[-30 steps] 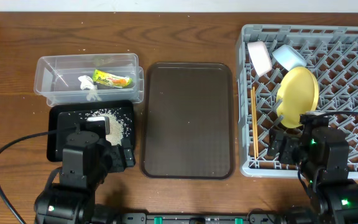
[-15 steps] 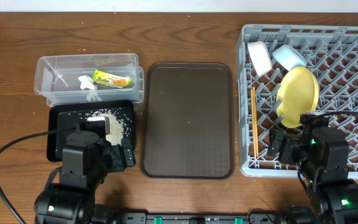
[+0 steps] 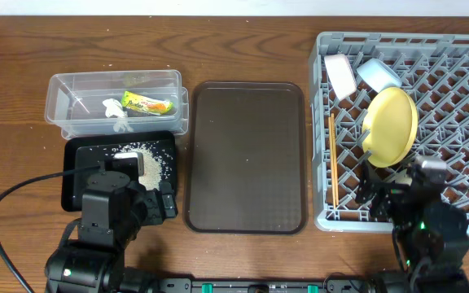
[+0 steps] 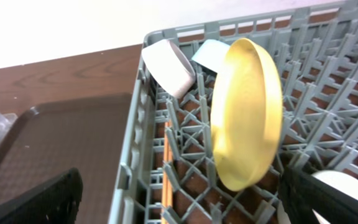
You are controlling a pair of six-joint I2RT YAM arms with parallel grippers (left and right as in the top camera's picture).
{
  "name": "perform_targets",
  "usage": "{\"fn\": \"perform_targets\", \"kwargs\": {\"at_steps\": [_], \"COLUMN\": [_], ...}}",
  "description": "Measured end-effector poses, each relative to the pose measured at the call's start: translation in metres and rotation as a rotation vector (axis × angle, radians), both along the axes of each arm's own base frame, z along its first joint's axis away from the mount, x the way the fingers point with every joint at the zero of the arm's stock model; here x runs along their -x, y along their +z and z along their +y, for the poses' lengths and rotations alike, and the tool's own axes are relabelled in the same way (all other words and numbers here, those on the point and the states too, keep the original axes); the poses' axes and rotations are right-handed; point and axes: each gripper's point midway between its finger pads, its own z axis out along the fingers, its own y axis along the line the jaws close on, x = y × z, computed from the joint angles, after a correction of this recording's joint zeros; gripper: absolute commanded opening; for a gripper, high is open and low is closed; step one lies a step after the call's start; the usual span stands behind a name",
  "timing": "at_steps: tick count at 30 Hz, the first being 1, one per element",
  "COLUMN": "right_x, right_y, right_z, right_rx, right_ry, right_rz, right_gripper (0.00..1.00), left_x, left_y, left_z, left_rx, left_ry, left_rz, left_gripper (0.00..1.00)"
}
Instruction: Sort waste into correct bins and load items into the dishwasher rack
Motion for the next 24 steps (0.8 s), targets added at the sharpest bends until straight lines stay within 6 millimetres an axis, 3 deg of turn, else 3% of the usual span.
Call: {"fn": "perform_targets", "kwargs": {"at_steps": [14, 18, 22, 24], "right_x": [-0.004, -0.011, -0.014, -0.013], "right_y": [-0.004, -0.021, -0.058, -0.062], "right_z": [-0.007, -0.006, -0.003, 0.000], "right_rx": [0.038, 0.059, 0.087, 0.108], "right_ry": [-0.017, -0.013, 0.010, 0.036], "right_rz": [-0.378, -0.391, -0.295, -0.282], "right_gripper": [0.99, 0.99, 0.99, 0.99], "left_x": [0.000, 0.000, 0.000, 0.000], "left_y": [-0.001, -0.001, -0.001, -0.001], "left_z": [0.000, 0.000, 0.000, 0.000], "left_rx": [-0.001, -0.001, -0.001, -0.001], "left_ry": [0.000, 0.000, 0.000, 0.000], "left_rz": [0.002, 0.002, 0.002, 0.003], "left_gripper": [0.96, 0.96, 0.96, 0.96]}}
